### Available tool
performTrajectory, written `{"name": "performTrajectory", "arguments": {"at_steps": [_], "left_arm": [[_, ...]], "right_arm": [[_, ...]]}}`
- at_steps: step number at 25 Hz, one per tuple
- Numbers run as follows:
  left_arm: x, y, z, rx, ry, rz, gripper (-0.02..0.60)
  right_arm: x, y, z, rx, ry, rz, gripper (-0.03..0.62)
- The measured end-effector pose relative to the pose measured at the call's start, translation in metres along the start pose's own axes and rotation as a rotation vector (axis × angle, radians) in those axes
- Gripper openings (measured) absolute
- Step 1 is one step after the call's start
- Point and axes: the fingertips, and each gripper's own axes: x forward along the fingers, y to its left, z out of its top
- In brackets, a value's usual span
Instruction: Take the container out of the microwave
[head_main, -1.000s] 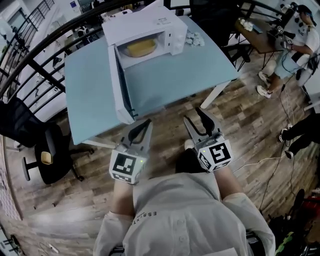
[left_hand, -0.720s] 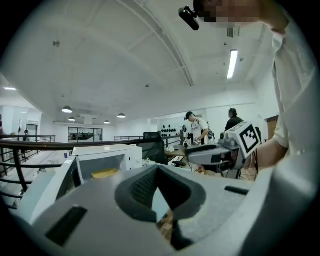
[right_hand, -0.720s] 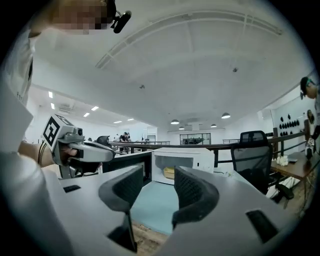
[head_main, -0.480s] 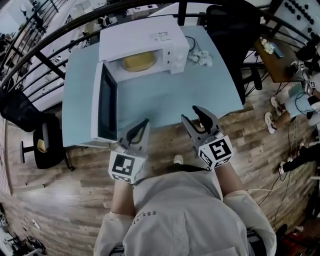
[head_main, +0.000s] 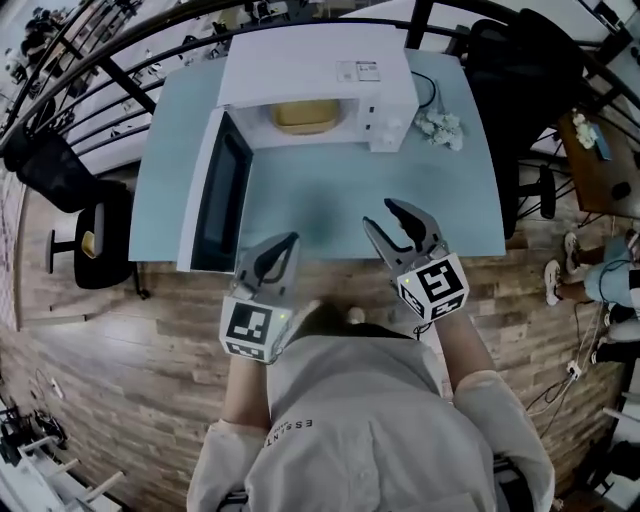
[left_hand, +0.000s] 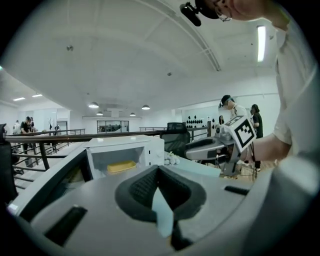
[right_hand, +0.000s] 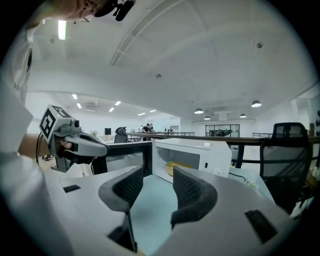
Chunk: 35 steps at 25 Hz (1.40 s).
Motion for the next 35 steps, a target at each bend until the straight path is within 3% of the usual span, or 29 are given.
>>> {"name": "performTrajectory", "arguments": {"at_steps": [7,14,20,30,35], "left_arm": [[0.025,0.036,-0.007,-0.030,0.010,0.031,-0.006],[0.060,0.081,-0.018,-0.064,0.023,0.030,-0.006],[0.079,0.108,-0.033,-0.084,0.029,0.005,-0.006],[0.093,0.126,-0.047,-0.084,0.034,-0.046,-0.006],[0.098,0.134,-0.046,-0.076,0.029,-0.036,-0.006]], "right_arm": [[0.073,-0.008,-0.006,-0.104,0.141,0.106,0.187],[0.152,-0.030,-0.018,-0.207,0.299,0.125,0.187],[0.224,-0.049,-0.037,-0.408,0.435,0.145,0.187],[0.306,-0.065,-0.080,-0.601,0.608,0.198,0.187],[0.329,-0.075,-0.097,-0.670,0.678,0.228,0.186]]}}
